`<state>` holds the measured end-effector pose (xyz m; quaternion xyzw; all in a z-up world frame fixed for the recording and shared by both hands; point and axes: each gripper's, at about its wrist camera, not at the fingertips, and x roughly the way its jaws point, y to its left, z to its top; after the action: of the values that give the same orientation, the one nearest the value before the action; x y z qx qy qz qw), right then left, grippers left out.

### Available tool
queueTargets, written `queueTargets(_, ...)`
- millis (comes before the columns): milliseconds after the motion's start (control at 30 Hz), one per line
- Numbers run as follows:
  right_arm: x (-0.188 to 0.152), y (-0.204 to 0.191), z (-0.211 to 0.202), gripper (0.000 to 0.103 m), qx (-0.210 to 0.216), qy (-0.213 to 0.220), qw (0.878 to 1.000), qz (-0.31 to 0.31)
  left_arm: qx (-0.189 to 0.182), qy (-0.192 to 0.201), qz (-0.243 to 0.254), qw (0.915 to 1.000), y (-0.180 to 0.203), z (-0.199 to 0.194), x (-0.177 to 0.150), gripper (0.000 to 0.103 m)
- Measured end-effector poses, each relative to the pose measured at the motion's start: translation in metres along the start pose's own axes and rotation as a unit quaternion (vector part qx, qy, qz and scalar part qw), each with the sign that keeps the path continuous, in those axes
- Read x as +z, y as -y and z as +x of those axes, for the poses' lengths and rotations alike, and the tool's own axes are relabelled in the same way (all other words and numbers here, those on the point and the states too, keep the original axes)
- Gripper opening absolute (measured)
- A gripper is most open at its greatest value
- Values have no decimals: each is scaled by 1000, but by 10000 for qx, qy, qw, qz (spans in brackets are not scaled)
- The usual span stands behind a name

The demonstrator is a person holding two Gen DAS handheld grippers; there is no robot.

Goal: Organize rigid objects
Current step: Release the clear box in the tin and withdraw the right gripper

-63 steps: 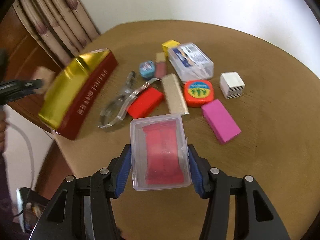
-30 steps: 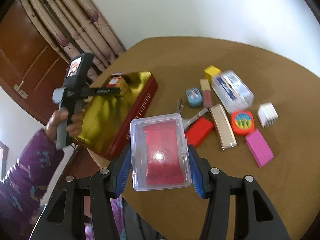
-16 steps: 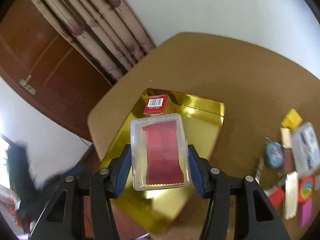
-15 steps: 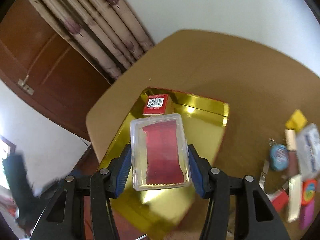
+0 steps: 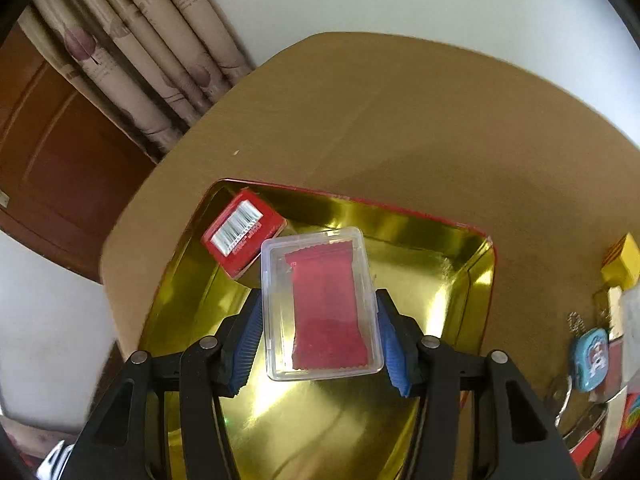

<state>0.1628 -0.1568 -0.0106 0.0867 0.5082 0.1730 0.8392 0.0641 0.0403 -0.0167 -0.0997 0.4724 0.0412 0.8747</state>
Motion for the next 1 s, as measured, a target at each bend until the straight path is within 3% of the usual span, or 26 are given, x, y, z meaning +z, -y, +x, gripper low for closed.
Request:
queueTargets(100,2,-1,0,53,-111,90,9999,-55,24,25,68,10000,4,1,-2,51)
queueTargets(133,2,1,-5,58,-121,198,9997,-24,51,17,93,9999,5,2,-2,51)
queueTargets(200,-4,8,-22,66,-46,517,9986,69,54,-47,109,9999,6,5,-3,51)
queueTargets(267,-13,17,-46,66,169,880,9957,234,60,-53,123,9999,6,7,-3,52)
queueTargets(333,-27,26,-72,67,365,1196,9917,308,91,-21,193,9998,8,8,-2,52)
queueTargets(433,-68,47,-111,72,299,1554,9871,258,74,151,360,9992,15,2,-5,52)
queueTargets(533,-123,88,-140,77,-205,1762,9838,261,-68,219,626,9978,27,-3,-8,52)
queueTargets(667,-178,161,-156,77,-1053,1618,9799,493,-269,337,1160,9923,53,-14,-17,52)
queueTargets(833,-238,261,-168,77,-2321,1324,9587,971,-853,79,1830,9794,102,-23,-32,52)
queueTargets(900,-249,285,-173,77,-2435,1294,9545,1131,-1122,-152,2028,9726,127,-21,-36,52)
queueTargets(1000,-261,310,-179,77,-2199,1373,9538,1517,-1585,-570,2207,9607,167,-12,-38,52)
